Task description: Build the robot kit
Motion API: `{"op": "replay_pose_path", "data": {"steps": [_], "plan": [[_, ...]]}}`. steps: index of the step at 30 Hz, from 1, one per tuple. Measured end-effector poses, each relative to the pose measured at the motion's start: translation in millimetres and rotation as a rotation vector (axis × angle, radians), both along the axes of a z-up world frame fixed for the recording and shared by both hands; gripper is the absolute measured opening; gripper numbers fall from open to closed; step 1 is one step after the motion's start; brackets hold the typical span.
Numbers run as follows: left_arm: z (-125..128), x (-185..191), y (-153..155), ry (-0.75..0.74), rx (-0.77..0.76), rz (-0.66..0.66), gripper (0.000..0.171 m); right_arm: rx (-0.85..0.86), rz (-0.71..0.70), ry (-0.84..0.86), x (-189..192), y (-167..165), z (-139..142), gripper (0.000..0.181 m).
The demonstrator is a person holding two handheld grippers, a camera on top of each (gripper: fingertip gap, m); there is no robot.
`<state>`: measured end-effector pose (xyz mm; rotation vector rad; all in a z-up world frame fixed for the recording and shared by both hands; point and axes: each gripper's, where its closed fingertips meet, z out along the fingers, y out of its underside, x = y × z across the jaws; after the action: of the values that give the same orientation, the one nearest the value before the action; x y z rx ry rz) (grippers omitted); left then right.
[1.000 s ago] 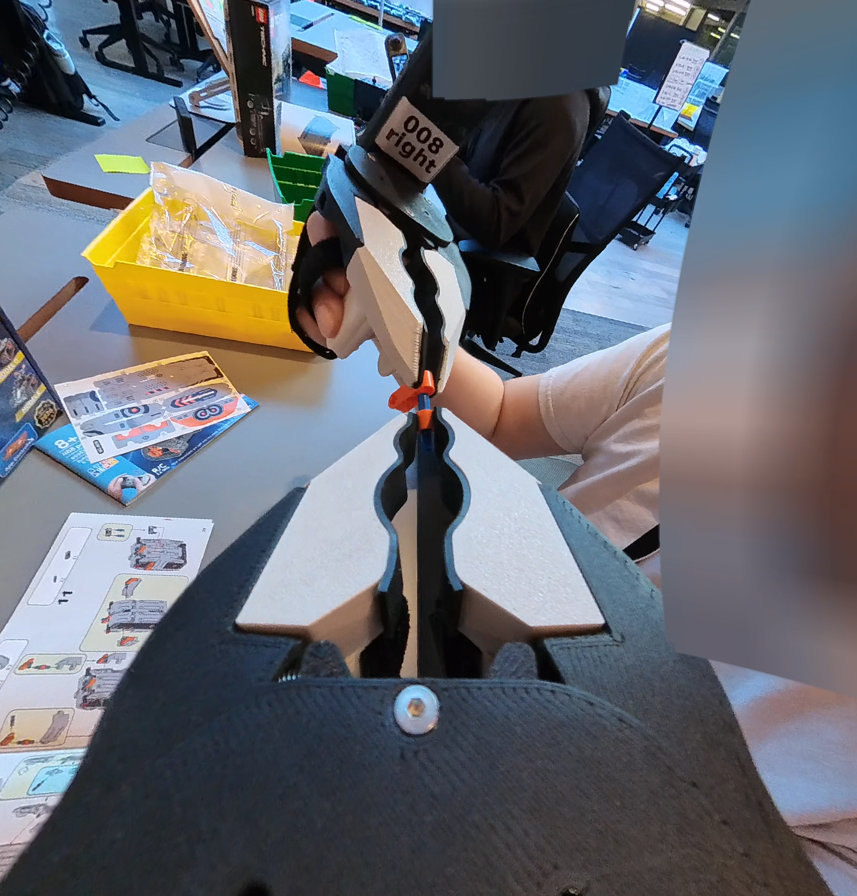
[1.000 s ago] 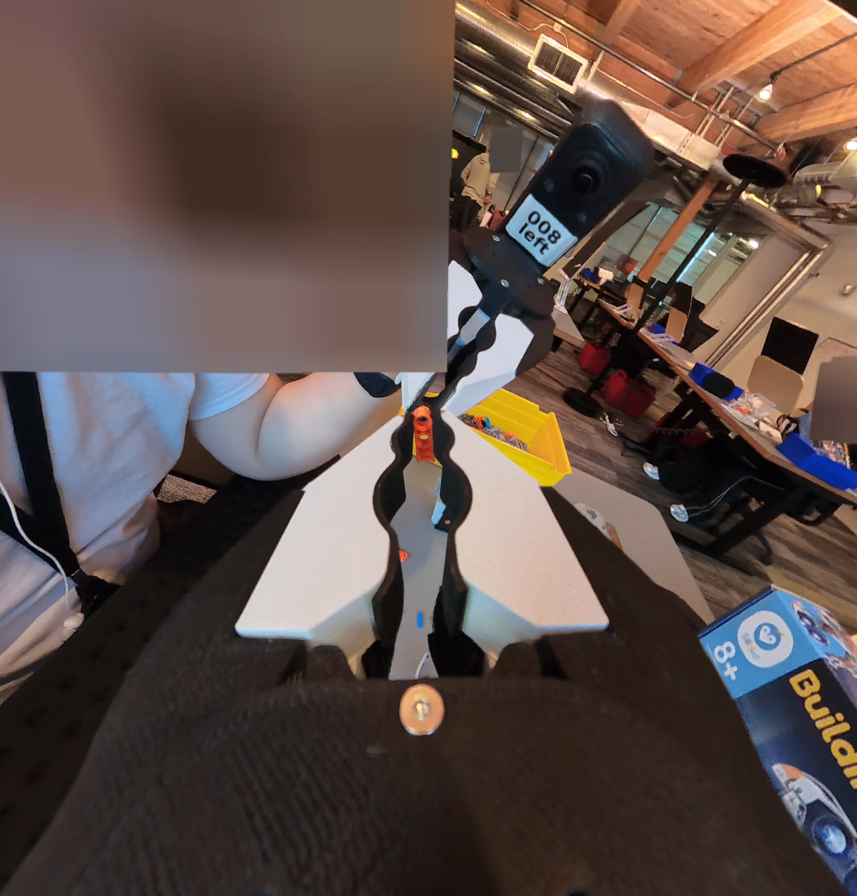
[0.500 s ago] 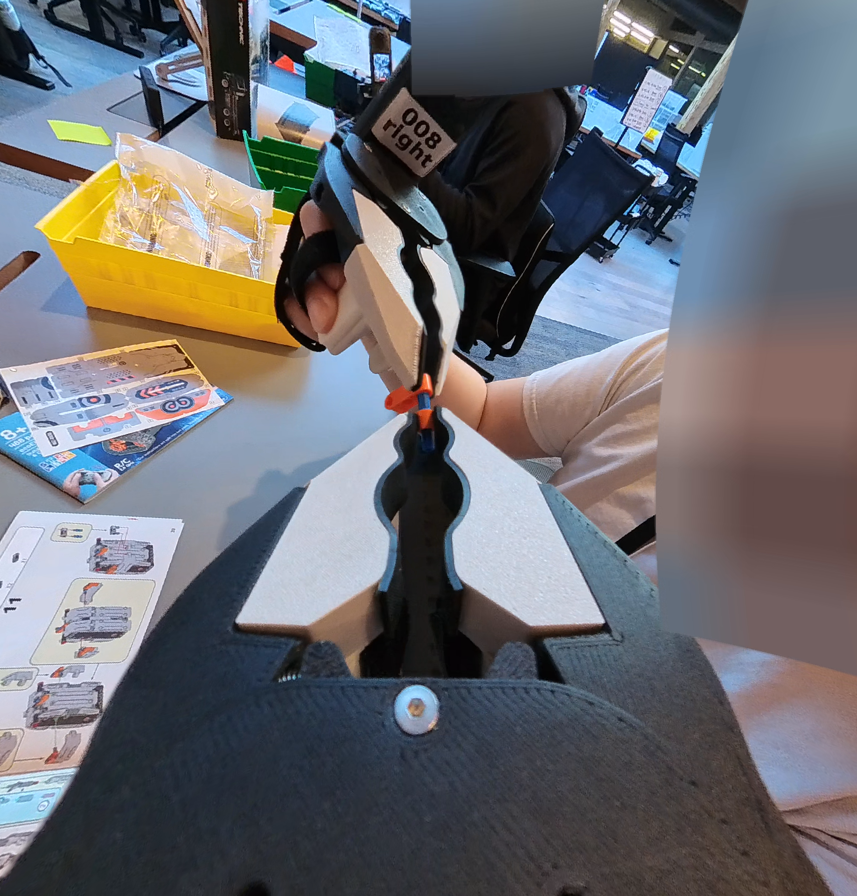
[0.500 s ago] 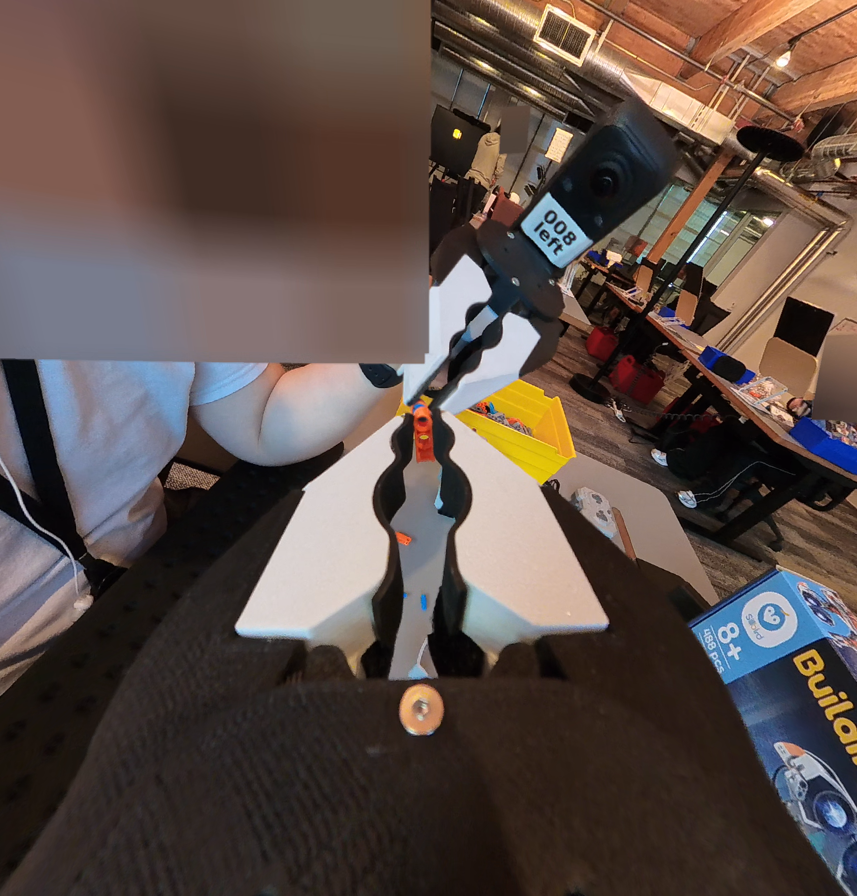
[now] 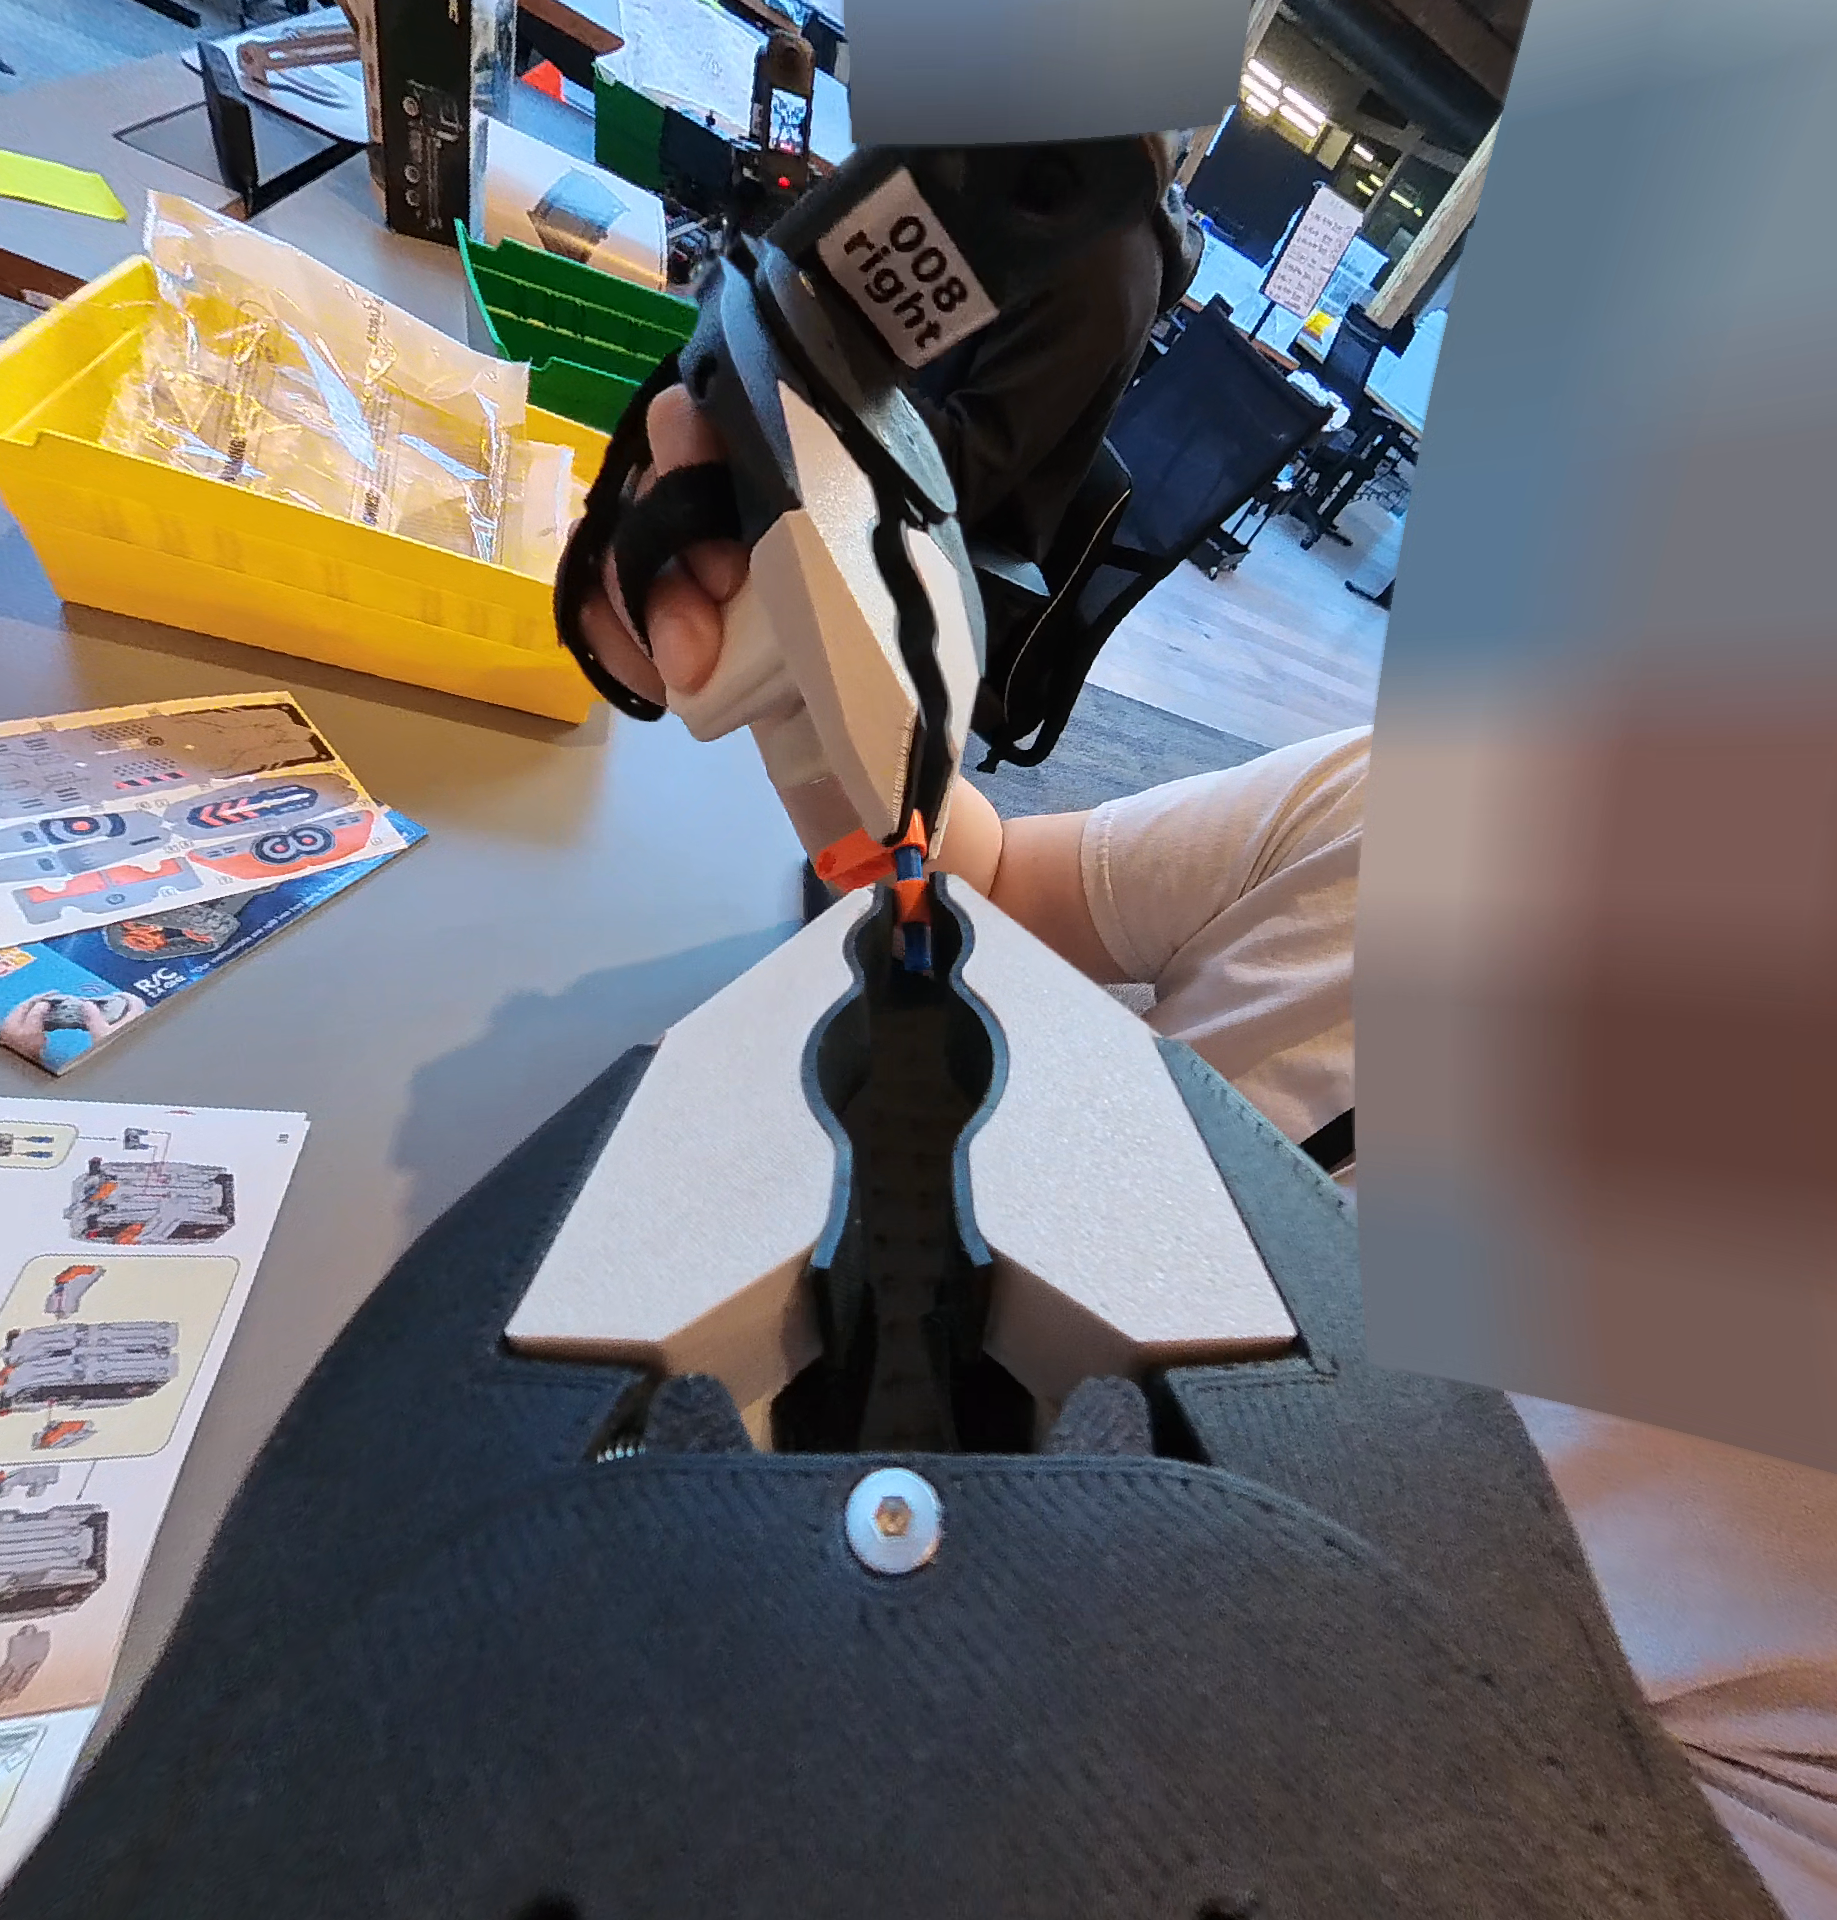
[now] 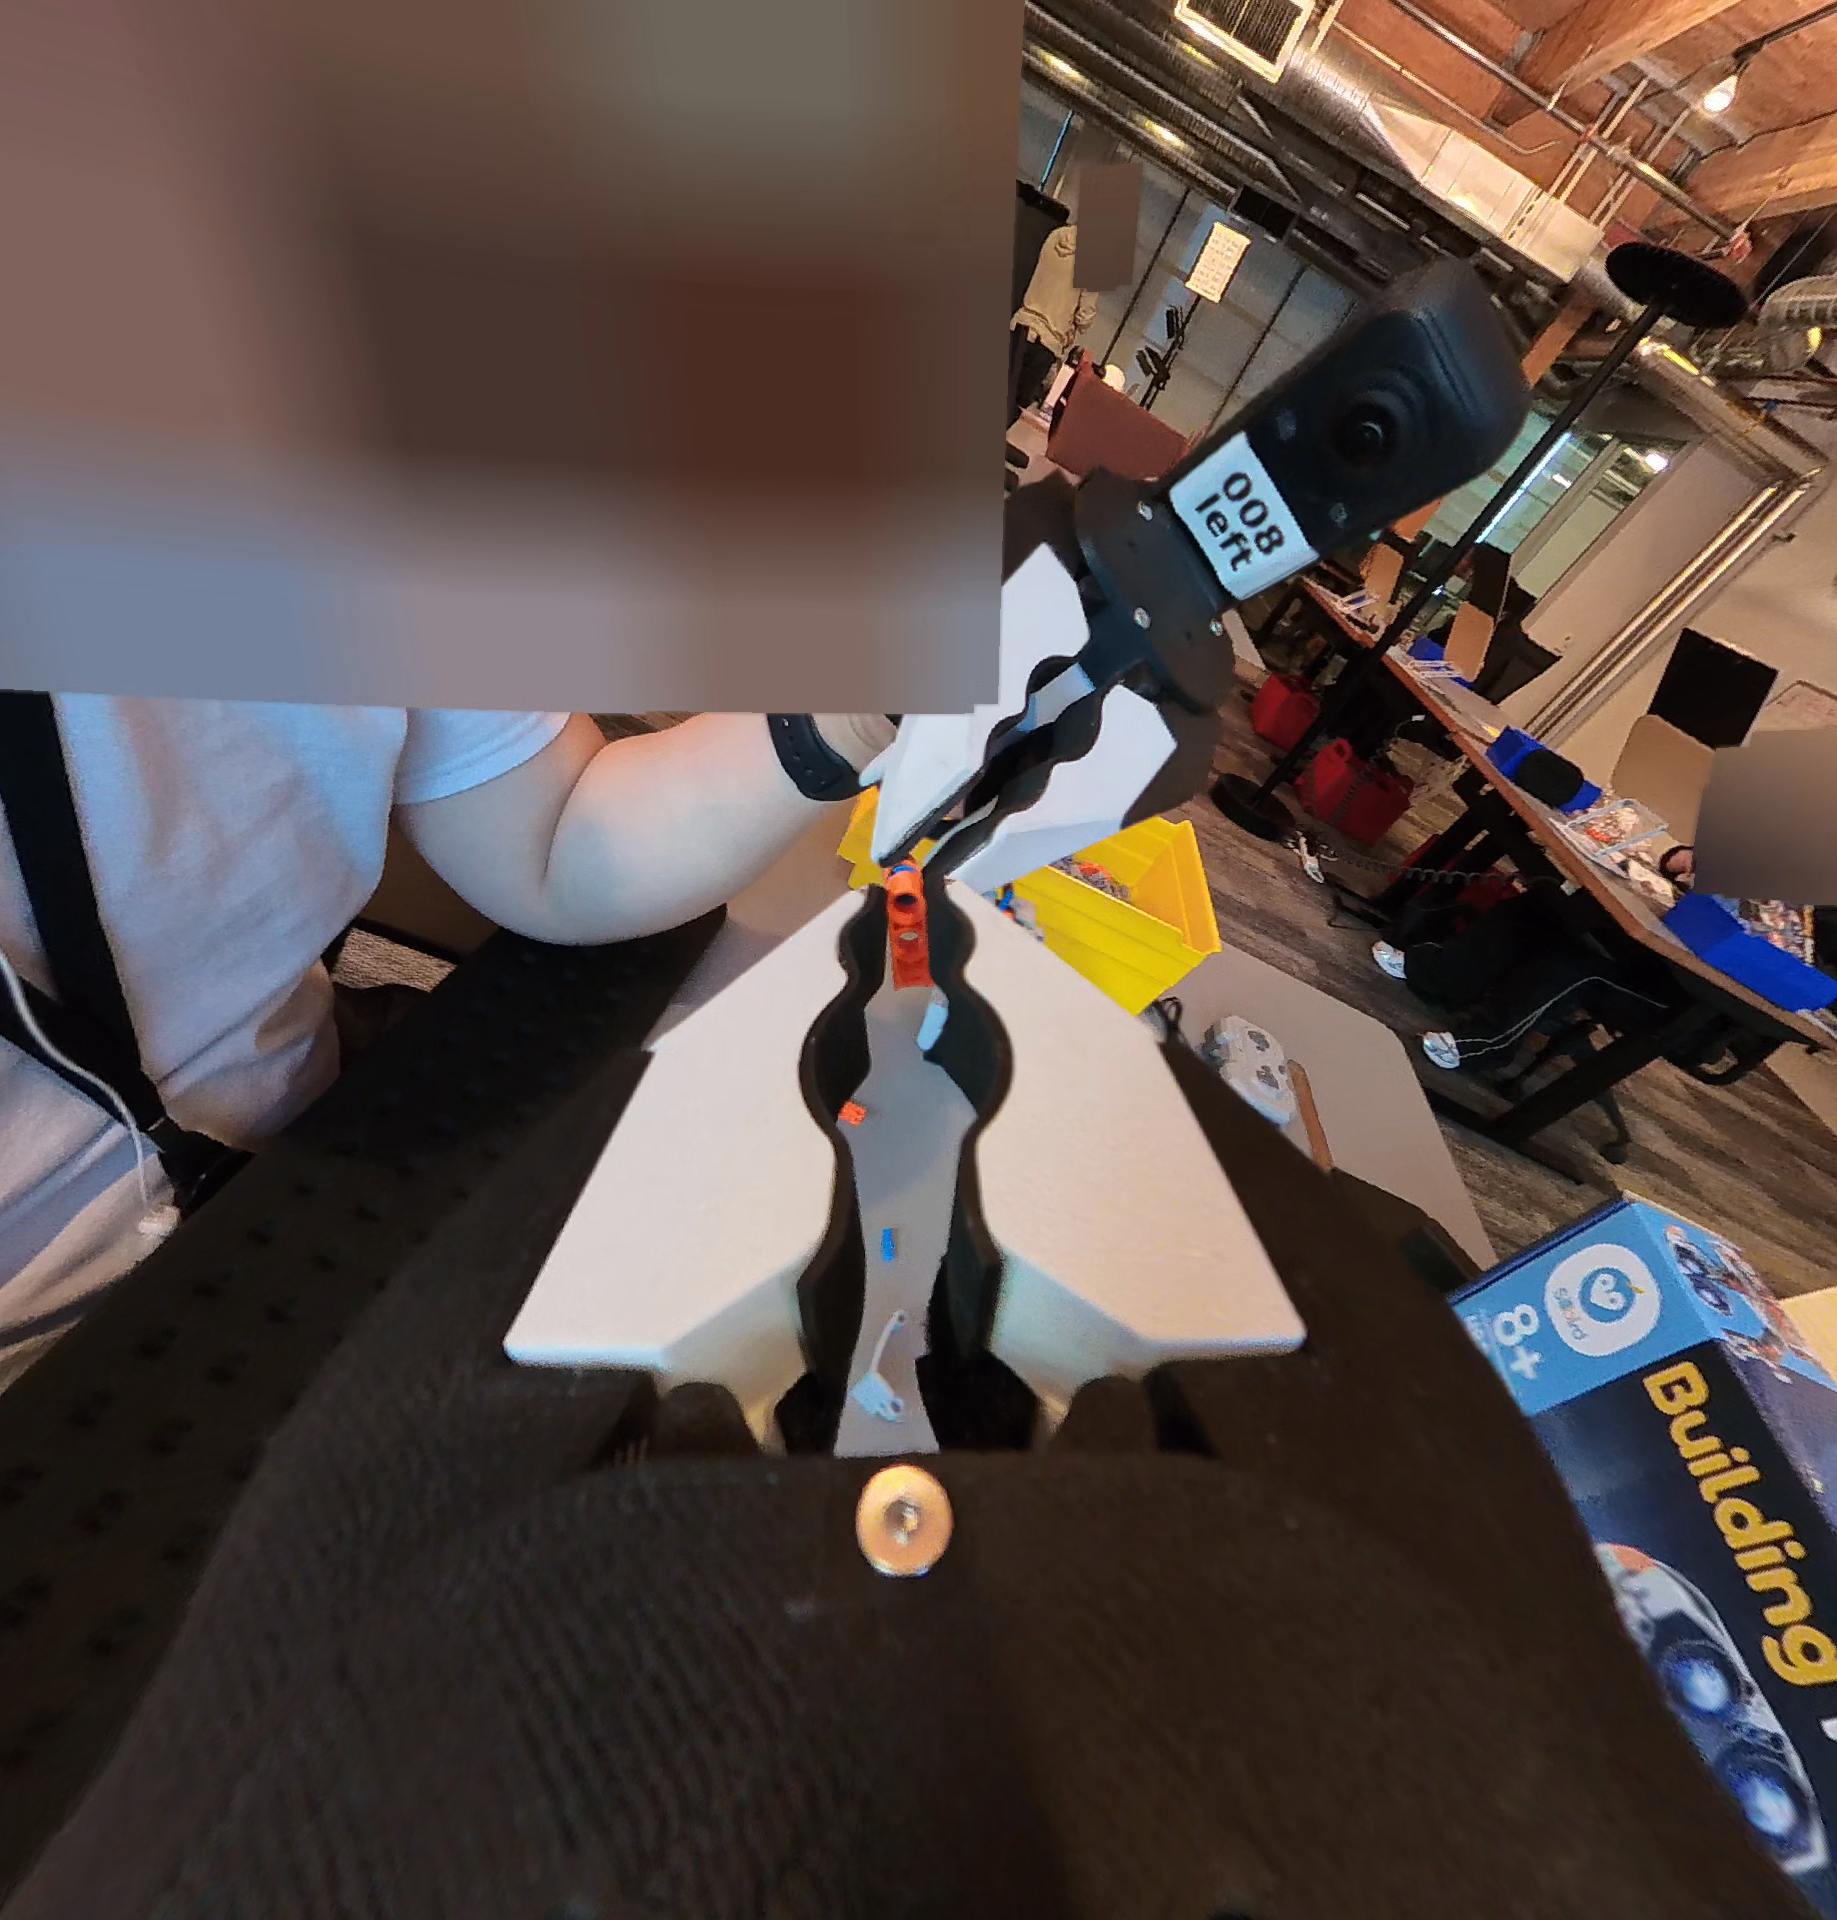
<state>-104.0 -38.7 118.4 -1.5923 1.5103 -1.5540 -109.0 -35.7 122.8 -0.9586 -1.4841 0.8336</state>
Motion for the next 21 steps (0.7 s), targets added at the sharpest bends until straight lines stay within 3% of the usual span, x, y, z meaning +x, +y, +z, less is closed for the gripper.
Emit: {"op": "replay_pose_path", "data": {"steps": [21], "plan": [[27.8,6.8,24.6,-0.196,-0.059,0.126,0.005,0.161,-0.219,0.095,8.6,22.2,24.0,0.006]]}}
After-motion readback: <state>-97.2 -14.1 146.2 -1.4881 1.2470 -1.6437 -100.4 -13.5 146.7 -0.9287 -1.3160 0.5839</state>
